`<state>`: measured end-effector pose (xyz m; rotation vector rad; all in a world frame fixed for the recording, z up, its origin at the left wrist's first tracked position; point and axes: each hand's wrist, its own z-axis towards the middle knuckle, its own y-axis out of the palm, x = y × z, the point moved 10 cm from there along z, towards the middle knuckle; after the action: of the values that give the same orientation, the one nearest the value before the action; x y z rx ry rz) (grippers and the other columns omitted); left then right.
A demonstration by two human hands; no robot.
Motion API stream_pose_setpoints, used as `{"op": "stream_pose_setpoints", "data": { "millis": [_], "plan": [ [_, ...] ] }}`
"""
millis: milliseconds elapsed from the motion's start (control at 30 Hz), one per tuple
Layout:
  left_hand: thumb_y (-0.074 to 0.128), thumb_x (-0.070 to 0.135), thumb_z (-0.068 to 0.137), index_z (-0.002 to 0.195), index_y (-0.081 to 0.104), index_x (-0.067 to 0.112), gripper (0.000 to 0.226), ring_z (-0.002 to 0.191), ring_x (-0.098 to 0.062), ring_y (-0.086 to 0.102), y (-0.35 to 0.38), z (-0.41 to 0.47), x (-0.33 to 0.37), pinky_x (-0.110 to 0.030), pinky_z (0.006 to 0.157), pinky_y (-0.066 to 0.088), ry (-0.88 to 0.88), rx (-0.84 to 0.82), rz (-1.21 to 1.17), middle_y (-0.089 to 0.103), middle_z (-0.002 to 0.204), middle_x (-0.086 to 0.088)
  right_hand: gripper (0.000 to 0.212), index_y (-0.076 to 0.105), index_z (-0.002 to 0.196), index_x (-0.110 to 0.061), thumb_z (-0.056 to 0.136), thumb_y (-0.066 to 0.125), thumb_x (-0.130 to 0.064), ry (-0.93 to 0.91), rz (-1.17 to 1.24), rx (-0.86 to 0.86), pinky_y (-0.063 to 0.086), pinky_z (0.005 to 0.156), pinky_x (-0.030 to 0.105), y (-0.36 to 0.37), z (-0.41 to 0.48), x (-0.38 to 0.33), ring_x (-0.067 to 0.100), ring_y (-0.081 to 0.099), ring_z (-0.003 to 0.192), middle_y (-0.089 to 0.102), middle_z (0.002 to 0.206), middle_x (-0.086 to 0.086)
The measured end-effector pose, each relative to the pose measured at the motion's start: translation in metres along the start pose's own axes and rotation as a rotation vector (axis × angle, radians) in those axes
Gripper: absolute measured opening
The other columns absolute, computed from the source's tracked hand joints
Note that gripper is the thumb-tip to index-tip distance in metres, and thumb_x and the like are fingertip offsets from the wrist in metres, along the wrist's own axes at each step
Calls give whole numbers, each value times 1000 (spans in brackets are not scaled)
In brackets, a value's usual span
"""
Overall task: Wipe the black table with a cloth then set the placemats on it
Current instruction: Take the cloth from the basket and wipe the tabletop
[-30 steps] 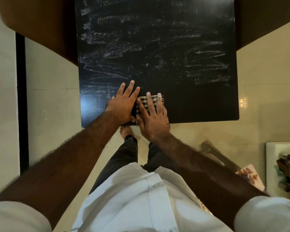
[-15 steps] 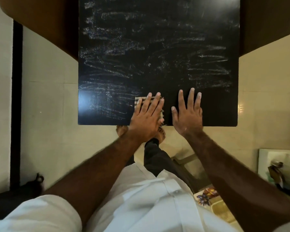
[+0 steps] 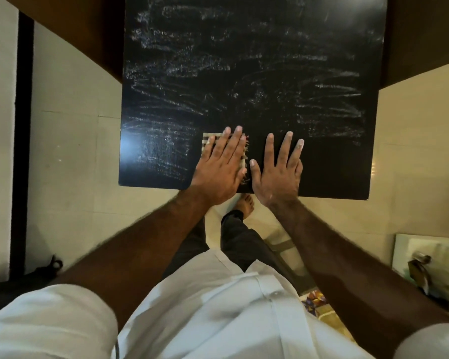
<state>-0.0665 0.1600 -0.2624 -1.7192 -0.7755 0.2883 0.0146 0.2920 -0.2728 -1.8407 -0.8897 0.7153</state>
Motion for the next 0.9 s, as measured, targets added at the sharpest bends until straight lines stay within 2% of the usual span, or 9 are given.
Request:
{"op": "stream_pose_setpoints", "data": {
  "millis": [100, 233, 333, 467, 633, 700, 800, 900],
  "plan": [
    [20, 56, 115, 175, -8, 12, 80, 170, -31, -16, 11, -39, -14, -59, 137, 6, 84, -51, 42, -20, 183, -11, 86, -4, 177, -26, 111, 28, -69, 10, 10, -20, 24, 130, 67, 2, 1, 1, 50, -9, 168, -15, 183, 19],
    [16, 58, 114, 176, -6, 15, 78, 170, -29, -15, 11, -76, -80, -59, 137, 6, -53, -64, 3, -19, 184, -7, 85, -7, 177, -28, 110, 24, -71, 7, 4, -50, 22, 130, 67, 3, 2, 1, 50, -13, 167, -19, 182, 18],
    [20, 57, 115, 176, -6, 17, 78, 171, -29, -13, 2, -66, -105, -60, 137, 6, -113, -40, -26, -17, 184, -5, 86, -7, 177, -28, 110, 25, -71, 14, 1, -48, 22, 130, 68, 3, 2, 1, 50, -12, 167, -18, 182, 18],
    [25, 54, 115, 176, -6, 15, 79, 170, -31, -13, -14, -29, -78, -60, 137, 3, -132, 14, -61, -17, 184, -8, 87, -10, 176, -29, 109, 25, -72, 46, 9, -88, 20, 130, 68, 4, 2, -2, 49, -16, 167, -22, 182, 17],
    [18, 54, 115, 175, -11, 13, 78, 169, -32, -18, -1, -36, -41, -60, 137, 3, 69, -58, -1, -24, 182, -11, 92, -14, 175, -26, 107, 22, -76, 107, 22, -126, 17, 132, 68, 6, 1, -13, 48, -20, 166, -26, 180, 17],
    [14, 56, 114, 175, -13, 14, 78, 169, -31, -20, 6, -60, -59, -59, 137, 4, 81, -87, 12, -26, 182, -9, 94, -16, 174, -26, 105, 21, -78, 119, 23, -144, 16, 132, 67, 6, 1, -16, 48, -21, 166, -28, 180, 17],
    [11, 58, 114, 175, -11, 16, 77, 170, -29, -18, 4, -90, -114, -59, 136, 8, -6, -76, -11, -23, 183, -7, 95, -19, 174, -27, 104, 19, -80, 137, 29, -161, 16, 132, 68, 8, 2, -16, 48, -21, 166, -28, 180, 16],
    [10, 58, 114, 175, -10, 17, 77, 170, -29, -15, -7, -88, -157, -60, 136, 10, -61, -68, -28, -18, 184, -6, 95, -19, 173, -27, 104, 20, -80, 156, 26, -164, 15, 132, 68, 8, 1, -18, 47, -21, 166, -28, 180, 15]
  ]
}}
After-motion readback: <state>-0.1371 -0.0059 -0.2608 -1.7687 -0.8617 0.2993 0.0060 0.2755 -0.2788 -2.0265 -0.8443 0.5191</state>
